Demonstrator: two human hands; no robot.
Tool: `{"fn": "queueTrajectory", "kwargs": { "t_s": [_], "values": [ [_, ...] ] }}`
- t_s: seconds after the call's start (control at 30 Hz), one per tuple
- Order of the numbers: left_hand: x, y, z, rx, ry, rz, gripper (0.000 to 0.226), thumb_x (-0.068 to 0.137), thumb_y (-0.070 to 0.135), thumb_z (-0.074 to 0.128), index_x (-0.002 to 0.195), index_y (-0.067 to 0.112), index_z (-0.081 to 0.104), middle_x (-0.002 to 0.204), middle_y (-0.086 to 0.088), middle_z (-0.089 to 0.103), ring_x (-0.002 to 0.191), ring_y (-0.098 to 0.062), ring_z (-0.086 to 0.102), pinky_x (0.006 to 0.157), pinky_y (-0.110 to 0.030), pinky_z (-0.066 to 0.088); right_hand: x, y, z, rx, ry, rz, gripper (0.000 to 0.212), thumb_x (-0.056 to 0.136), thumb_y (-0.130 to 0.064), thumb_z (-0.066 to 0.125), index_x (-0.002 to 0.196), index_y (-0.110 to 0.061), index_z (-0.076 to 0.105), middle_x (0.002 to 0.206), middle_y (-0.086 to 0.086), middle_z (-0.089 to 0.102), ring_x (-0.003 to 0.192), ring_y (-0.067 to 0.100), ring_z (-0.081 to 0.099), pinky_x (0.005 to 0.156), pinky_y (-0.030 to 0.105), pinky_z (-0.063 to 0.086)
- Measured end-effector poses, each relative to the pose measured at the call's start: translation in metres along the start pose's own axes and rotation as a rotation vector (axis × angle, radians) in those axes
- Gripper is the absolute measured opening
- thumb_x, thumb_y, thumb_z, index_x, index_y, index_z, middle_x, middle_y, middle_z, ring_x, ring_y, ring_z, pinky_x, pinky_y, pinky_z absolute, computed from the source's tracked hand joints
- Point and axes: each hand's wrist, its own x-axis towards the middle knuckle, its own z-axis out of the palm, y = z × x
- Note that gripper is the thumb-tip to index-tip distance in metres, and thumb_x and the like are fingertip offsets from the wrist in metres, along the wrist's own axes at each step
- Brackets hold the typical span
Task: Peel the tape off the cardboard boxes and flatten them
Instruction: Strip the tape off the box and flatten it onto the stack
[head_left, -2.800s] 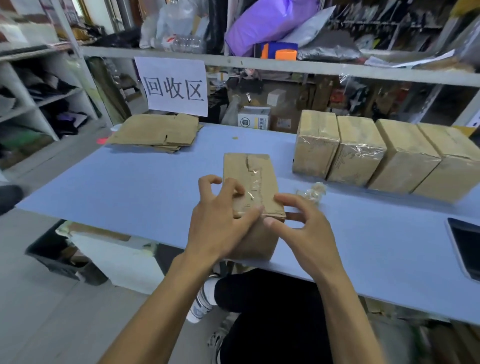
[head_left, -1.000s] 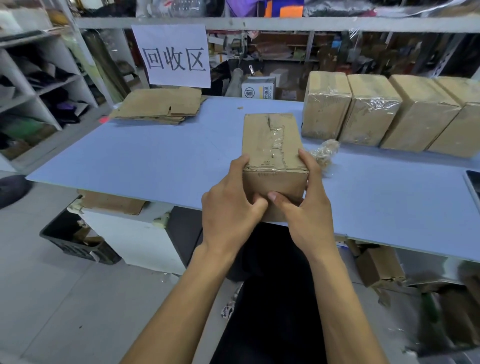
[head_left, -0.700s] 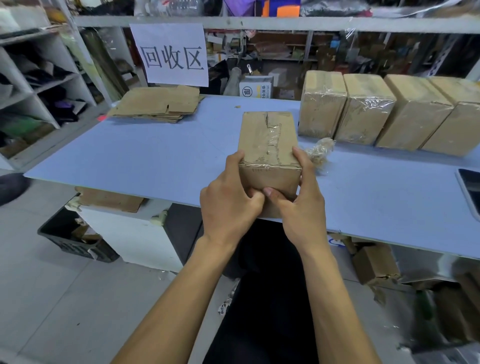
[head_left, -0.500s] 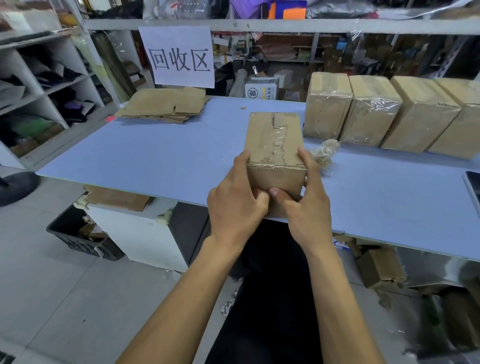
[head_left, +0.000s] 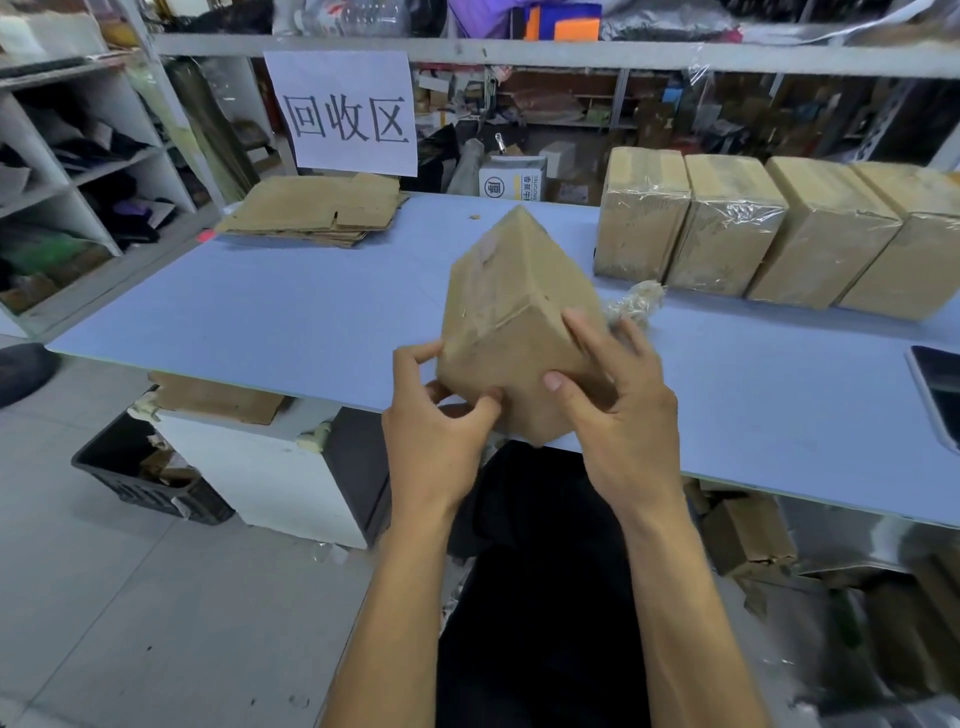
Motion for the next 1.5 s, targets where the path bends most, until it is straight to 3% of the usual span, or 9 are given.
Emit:
{"fn": "queueTrajectory", "kwargs": {
  "t_s": [0.07, 0.17, 0.37, 0.47, 0.6, 0.83, 1.07, 1.23, 1.5],
  "values": [
    [0.0, -0.009, 0.005, 0.007, -0.065, -0.048, 0.033, 0.083, 0.022, 0.078, 0.106, 0.026, 0.055, 0.083, 0.009, 0.075, 0.075, -0.007, 0.072, 0.067, -0.023, 0.056, 0.003, 0.003, -0.004, -0.195, 0.02, -0.064, 0.058, 0.088, -0.02, 0.074, 0.137, -0.044, 0.055, 0.148, -0.034, 0.039, 0.149, 0.012, 0.018, 0.121, 0.039, 0.021],
    [0.005, -0.021, 0.011, 0.251, -0.237, -0.056, 0.027, 0.087, 0.032, 0.073, 0.11, 0.026, 0.061, 0.109, 0.014, 0.066, 0.101, -0.005, 0.064, 0.076, -0.018, 0.048, 0.002, 0.014, -0.002, -0.307, 0.028, 0.014, 0.054, 0.087, -0.015, 0.075, 0.135, -0.035, 0.061, 0.164, -0.006, 0.025, 0.147, 0.024, 0.015, 0.113, 0.014, 0.009],
    [0.01, -0.008, 0.013, 0.247, -0.141, 0.187, 0.054, 0.086, 0.032, 0.074, 0.135, 0.03, 0.052, 0.133, 0.016, 0.051, 0.126, -0.003, 0.048, 0.107, -0.033, 0.044, -0.003, 0.024, 0.001, -0.159, 0.17, 0.137, 0.064, 0.086, -0.015, 0.076, 0.144, -0.027, 0.051, 0.16, -0.007, 0.027, 0.13, -0.02, 0.029, 0.095, -0.004, 0.022],
    [0.019, -0.002, 0.017, 0.286, -0.183, 0.326, 0.048, 0.086, 0.026, 0.074, 0.13, 0.031, 0.057, 0.142, 0.017, 0.047, 0.133, 0.001, 0.042, 0.109, -0.026, 0.039, -0.004, 0.028, 0.001, -0.094, 0.191, 0.157, 0.072, 0.085, -0.016, 0.078, 0.148, -0.027, 0.045, 0.15, -0.008, 0.045, 0.131, -0.003, 0.043, 0.105, 0.013, 0.037],
    [0.031, -0.002, 0.02, 0.32, -0.194, 0.359, 0.035, 0.08, 0.018, 0.077, 0.11, 0.029, 0.063, 0.138, 0.019, 0.053, 0.122, 0.007, 0.049, 0.102, -0.026, 0.046, -0.001, 0.033, 0.001, -0.021, 0.217, 0.173, 0.071, 0.084, -0.015, 0.078, 0.145, -0.029, 0.047, 0.136, -0.012, 0.059, 0.121, 0.008, 0.057, 0.105, 0.035, 0.047],
    [0.021, -0.004, 0.023, 0.093, -0.156, 0.236, 0.034, 0.081, 0.013, 0.08, 0.1, 0.031, 0.059, 0.142, 0.02, 0.055, 0.118, 0.012, 0.056, 0.094, -0.023, 0.055, 0.003, 0.035, -0.009, 0.062, 0.224, 0.17, 0.061, 0.086, -0.018, 0.078, 0.141, -0.029, 0.054, 0.122, -0.025, 0.063, 0.109, -0.008, 0.059, 0.094, 0.018, 0.05],
    [0.036, 0.019, 0.034, 0.487, -0.174, 0.451, 0.02, 0.084, 0.033, 0.076, 0.095, 0.018, 0.069, 0.116, 0.011, 0.064, 0.118, -0.014, 0.055, 0.093, -0.016, 0.032, 0.023, 0.031, -0.032, 0.054, 0.127, 0.138, 0.043, 0.079, -0.019, 0.084, 0.117, -0.033, 0.067, 0.11, -0.012, 0.066, 0.096, 0.002, 0.065, 0.079, 0.02, 0.055],
    [0.047, 0.042, 0.058, 0.617, -0.402, 0.49, 0.03, 0.079, 0.044, 0.055, 0.093, 0.026, 0.075, 0.099, 0.008, 0.069, 0.101, -0.019, 0.061, 0.086, -0.042, 0.05, 0.011, 0.027, -0.023, 0.095, 0.183, 0.147, 0.035, 0.08, -0.018, 0.083, 0.108, -0.034, 0.069, 0.106, -0.012, 0.069, 0.095, 0.005, 0.066, 0.08, 0.028, 0.056],
    [0.048, 0.046, 0.073, 0.55, -0.412, 0.437, 0.005, 0.08, 0.022, 0.065, 0.077, 0.024, 0.069, 0.09, 0.005, 0.068, 0.094, -0.02, 0.062, 0.082, -0.044, 0.051, 0.008, 0.033, -0.017, 0.082, 0.225, 0.149, 0.035, 0.082, -0.018, 0.081, 0.114, -0.023, 0.071, 0.106, -0.011, 0.068, 0.095, 0.008, 0.067, 0.085, 0.036, 0.056]
  ]
}}
